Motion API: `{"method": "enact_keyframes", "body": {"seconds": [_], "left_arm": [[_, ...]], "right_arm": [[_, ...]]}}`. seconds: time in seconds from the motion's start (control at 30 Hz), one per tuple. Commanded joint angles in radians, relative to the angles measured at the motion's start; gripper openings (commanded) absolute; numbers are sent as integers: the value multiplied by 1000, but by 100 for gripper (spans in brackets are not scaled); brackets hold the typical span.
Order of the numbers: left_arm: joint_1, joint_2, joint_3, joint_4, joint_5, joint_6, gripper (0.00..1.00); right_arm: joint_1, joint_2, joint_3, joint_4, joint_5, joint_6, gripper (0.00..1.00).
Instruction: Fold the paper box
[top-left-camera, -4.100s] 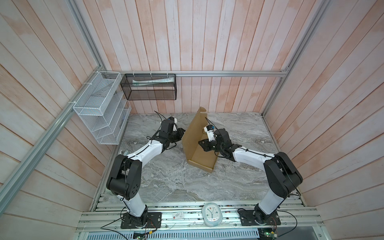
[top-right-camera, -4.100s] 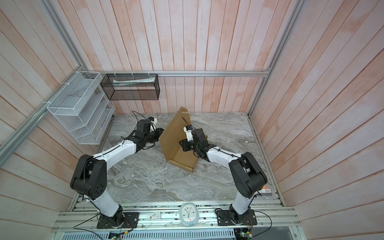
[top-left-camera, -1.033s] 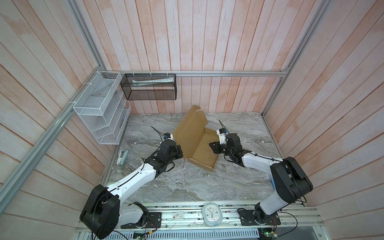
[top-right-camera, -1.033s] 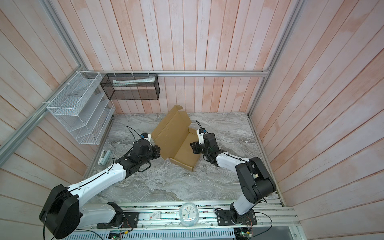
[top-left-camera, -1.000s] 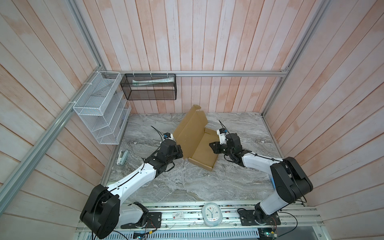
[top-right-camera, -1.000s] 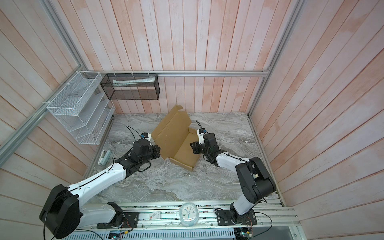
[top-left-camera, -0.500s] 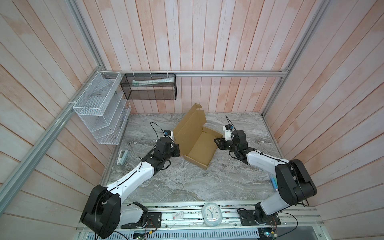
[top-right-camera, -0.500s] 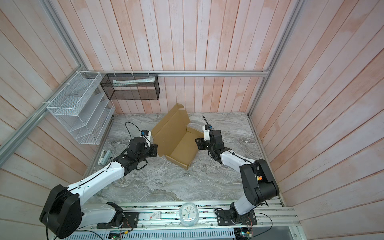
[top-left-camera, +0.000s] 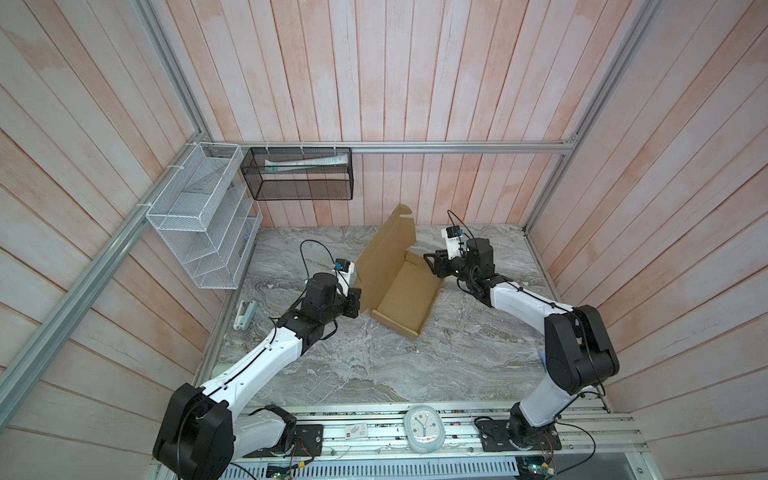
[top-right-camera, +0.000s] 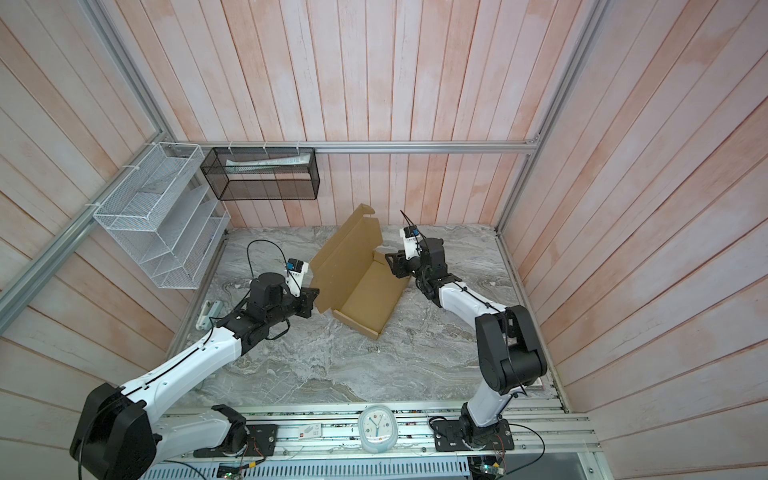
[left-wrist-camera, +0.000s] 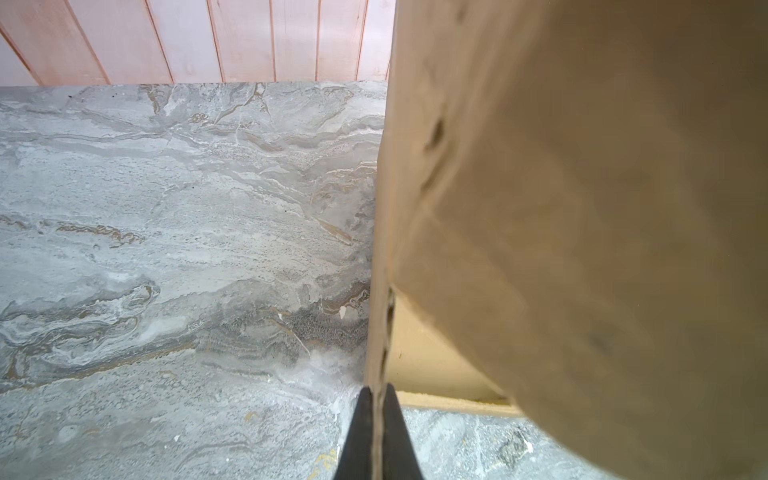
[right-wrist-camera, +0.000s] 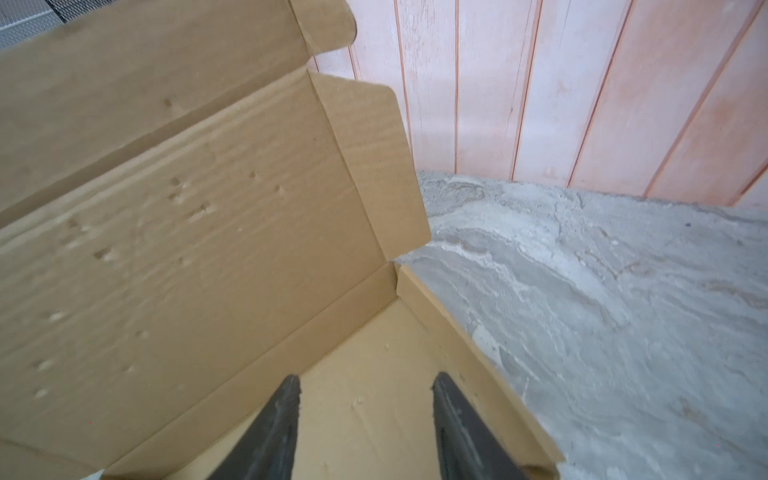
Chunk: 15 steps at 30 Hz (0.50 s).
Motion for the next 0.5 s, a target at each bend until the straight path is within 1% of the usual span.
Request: {"method": "enact_keyframes", "body": {"seconds": [0.0, 0.3, 0.4, 0.47], "left_arm": [[8, -35, -10, -6, 58, 46, 0], [13, -10, -18, -1, 77, 52, 0], [15, 11, -17, 5, 79, 55, 0], [16, 25, -16, 10, 70, 56, 0]], "right_arm": [[-31, 86, 86, 51, -74, -92, 54], [-88, 302, 300, 58, -252, -170, 57], [-96, 356, 333, 73, -308, -197, 58], [-97, 385, 340, 108, -312, -202, 58]]}}
